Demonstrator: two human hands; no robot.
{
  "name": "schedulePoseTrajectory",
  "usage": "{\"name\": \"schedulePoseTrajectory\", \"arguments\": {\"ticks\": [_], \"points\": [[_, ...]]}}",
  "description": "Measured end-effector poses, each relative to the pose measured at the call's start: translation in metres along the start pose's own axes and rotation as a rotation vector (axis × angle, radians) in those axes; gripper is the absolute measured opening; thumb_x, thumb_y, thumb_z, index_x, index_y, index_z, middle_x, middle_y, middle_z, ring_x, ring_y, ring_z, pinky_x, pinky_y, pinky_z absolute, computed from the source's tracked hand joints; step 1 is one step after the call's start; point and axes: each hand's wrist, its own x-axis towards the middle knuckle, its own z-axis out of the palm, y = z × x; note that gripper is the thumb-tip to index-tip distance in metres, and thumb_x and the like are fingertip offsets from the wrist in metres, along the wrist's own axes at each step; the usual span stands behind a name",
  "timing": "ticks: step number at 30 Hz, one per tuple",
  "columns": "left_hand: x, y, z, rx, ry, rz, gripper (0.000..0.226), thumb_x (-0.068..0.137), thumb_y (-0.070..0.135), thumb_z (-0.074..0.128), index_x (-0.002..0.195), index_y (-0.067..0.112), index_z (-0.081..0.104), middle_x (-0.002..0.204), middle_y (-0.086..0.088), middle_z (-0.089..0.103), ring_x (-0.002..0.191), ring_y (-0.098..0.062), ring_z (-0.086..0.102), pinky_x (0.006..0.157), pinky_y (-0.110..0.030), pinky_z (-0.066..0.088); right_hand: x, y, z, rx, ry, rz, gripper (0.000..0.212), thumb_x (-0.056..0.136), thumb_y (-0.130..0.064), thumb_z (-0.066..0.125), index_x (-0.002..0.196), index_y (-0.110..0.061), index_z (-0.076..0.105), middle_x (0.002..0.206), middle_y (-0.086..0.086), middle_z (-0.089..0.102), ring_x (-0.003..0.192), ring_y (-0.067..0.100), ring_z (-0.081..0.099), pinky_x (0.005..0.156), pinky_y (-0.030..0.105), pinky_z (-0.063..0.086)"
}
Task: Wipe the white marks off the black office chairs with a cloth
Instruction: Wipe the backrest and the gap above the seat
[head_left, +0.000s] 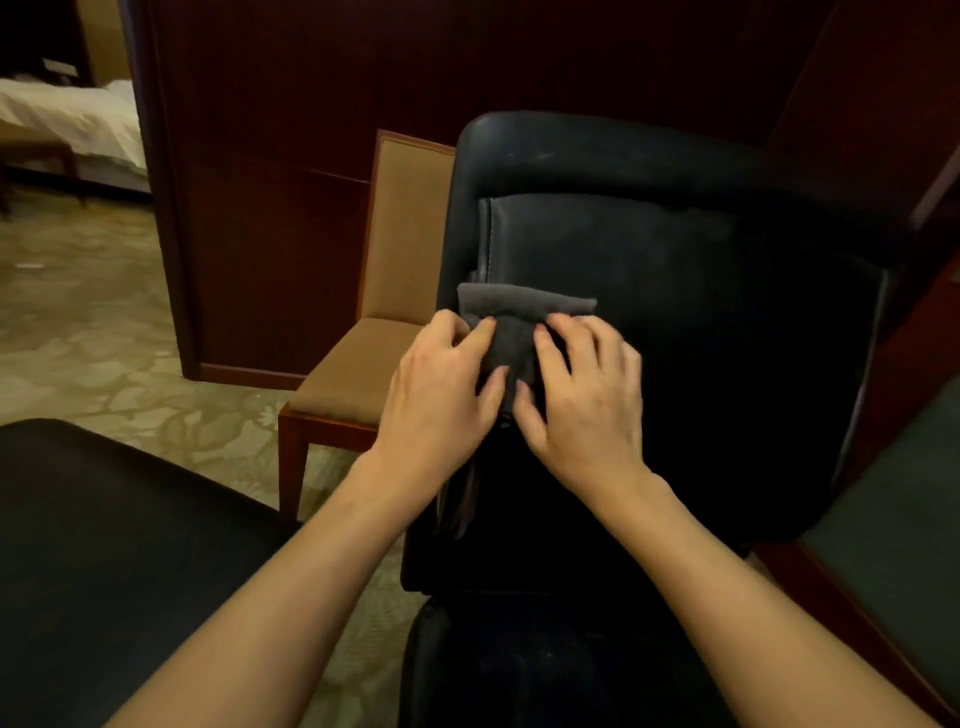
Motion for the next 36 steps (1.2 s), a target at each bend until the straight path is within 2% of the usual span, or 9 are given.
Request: {"name": "schedulePoseTrajectory", "arguments": {"ticks": [5,10,13,17,21,26,29,32,36], "points": [[0.004,0.007,-0.008,0.414,0.043,0.182,0.029,0.085,0.027,0.065,0.108,0.01,0.069,0.126,-0.016,0.057,0.114,-0.036,0.047,0.084,-0.042,0.034,0.007,-0.002,0.002,0.022,0.16,-0.063,0.026,0.09,-0.015,0.063,0.111,-0.002,0.07,0.116,0.016,0.066,0.113,0.034,0.056,0.094,0.044,0.042],[0.007,-0.002,0.0,0.437,0.019,0.287,0.03,0.09,0.02,0.055,0.113,0.008,0.069,0.11,-0.01,0.066,0.097,-0.033,0.059,0.075,-0.042,0.034,0.008,0.001,0.013,0.104,0.106,-0.02,0.032,0.087,-0.01,0.066,0.117,0.002,0.066,0.114,0.02,0.065,0.103,0.033,0.061,0.086,0.039,0.047],[0.007,-0.003,0.005,0.484,0.031,0.277,0.02,0.092,0.016,0.055,0.104,0.01,0.07,0.101,-0.01,0.067,0.086,-0.033,0.058,0.069,-0.041,0.031,0.006,0.001,0.019,0.139,0.123,0.018,0.023,0.087,-0.007,0.065,0.108,0.002,0.069,0.104,0.016,0.067,0.095,0.032,0.061,0.079,0.039,0.046],[0.009,-0.014,0.014,0.445,0.047,0.353,0.02,0.095,0.014,0.053,0.103,0.008,0.07,0.097,-0.011,0.068,0.077,-0.032,0.057,0.063,-0.041,0.033,0.002,-0.005,0.021,0.19,0.118,0.026,0.015,0.085,-0.003,0.064,0.099,0.001,0.069,0.089,0.014,0.063,0.081,0.032,0.057,0.069,0.042,0.047],[-0.022,-0.018,0.012,0.372,0.048,0.326,0.025,0.095,0.016,0.054,0.111,0.007,0.07,0.104,-0.013,0.068,0.082,-0.034,0.057,0.065,-0.043,0.035,-0.024,-0.012,0.018,0.236,0.055,0.002,0.017,0.086,-0.005,0.061,0.1,0.001,0.067,0.089,0.016,0.06,0.081,0.035,0.056,0.071,0.045,0.05],[-0.064,-0.012,0.01,0.296,-0.062,0.278,0.023,0.092,0.018,0.056,0.106,0.007,0.071,0.099,-0.012,0.067,0.085,-0.033,0.054,0.066,-0.041,0.035,-0.058,-0.02,0.015,0.305,-0.063,0.0,0.019,0.084,-0.004,0.062,0.103,0.001,0.065,0.094,0.017,0.06,0.084,0.036,0.058,0.071,0.048,0.053],[-0.028,-0.005,0.003,0.272,-0.031,0.24,0.023,0.089,0.018,0.054,0.103,0.006,0.069,0.097,-0.014,0.065,0.087,-0.035,0.056,0.067,-0.043,0.037,-0.017,-0.011,0.009,0.35,0.018,0.047,0.03,0.082,-0.001,0.063,0.111,0.005,0.065,0.102,0.021,0.061,0.091,0.039,0.058,0.085,0.045,0.051],[0.003,0.0,0.003,0.25,0.012,0.158,0.02,0.084,0.017,0.056,0.097,0.005,0.067,0.095,-0.015,0.063,0.087,-0.037,0.055,0.068,-0.045,0.037,0.027,-0.008,0.006,0.356,0.055,0.077,0.029,0.079,0.0,0.063,0.108,0.003,0.066,0.103,0.019,0.061,0.092,0.036,0.057,0.077,0.034,0.044],[-0.032,-0.003,0.011,0.179,-0.006,0.141,0.021,0.085,0.012,0.057,0.099,0.002,0.068,0.095,-0.017,0.062,0.087,-0.036,0.055,0.068,-0.044,0.041,-0.009,-0.021,0.017,0.399,0.022,0.074,0.022,0.079,0.0,0.064,0.101,0.002,0.067,0.1,0.018,0.06,0.092,0.034,0.055,0.082,0.037,0.046]]}}
